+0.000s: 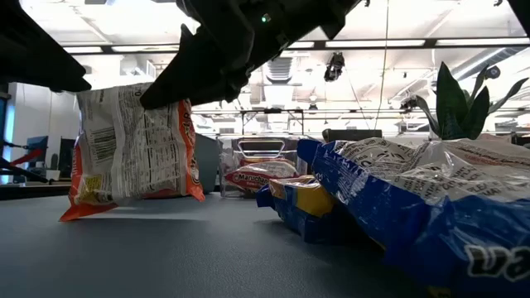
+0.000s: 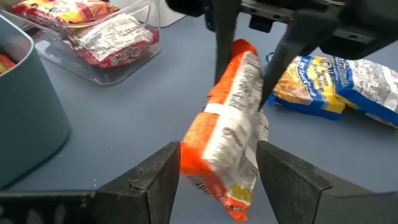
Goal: Sort Maruchan noodles
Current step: Put the orange noodle pack into the dark green bin
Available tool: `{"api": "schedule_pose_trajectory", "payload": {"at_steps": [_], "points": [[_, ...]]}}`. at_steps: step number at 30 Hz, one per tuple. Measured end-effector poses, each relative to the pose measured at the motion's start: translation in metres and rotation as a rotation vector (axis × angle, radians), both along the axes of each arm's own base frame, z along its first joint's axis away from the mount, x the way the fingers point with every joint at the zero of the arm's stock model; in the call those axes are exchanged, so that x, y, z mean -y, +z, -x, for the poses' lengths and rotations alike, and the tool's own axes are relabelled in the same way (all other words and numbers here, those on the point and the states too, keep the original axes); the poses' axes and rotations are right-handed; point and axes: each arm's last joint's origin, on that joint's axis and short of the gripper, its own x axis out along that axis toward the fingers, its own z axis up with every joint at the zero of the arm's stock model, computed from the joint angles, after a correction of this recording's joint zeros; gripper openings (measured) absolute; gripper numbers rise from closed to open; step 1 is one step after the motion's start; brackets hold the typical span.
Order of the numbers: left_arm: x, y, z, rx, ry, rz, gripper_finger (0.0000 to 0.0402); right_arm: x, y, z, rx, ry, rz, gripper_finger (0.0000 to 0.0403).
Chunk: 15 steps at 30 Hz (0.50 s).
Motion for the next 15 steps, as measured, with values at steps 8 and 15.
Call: {"api": "schedule_pose_trajectory", "payload": {"at_steps": [8,15], "points": [[-0.004,-0.008,0.004,0.001,0.019,0.013,0.0195,-0.015,0.001,0.003,0.024,0.016,0.101,0.0129],[-0.009,-0.017,0.007,0.02,0.062,0.058,0.0213,-0.015,0.0,0.003,0.019,-0.001,0.083,0.0129]]}}
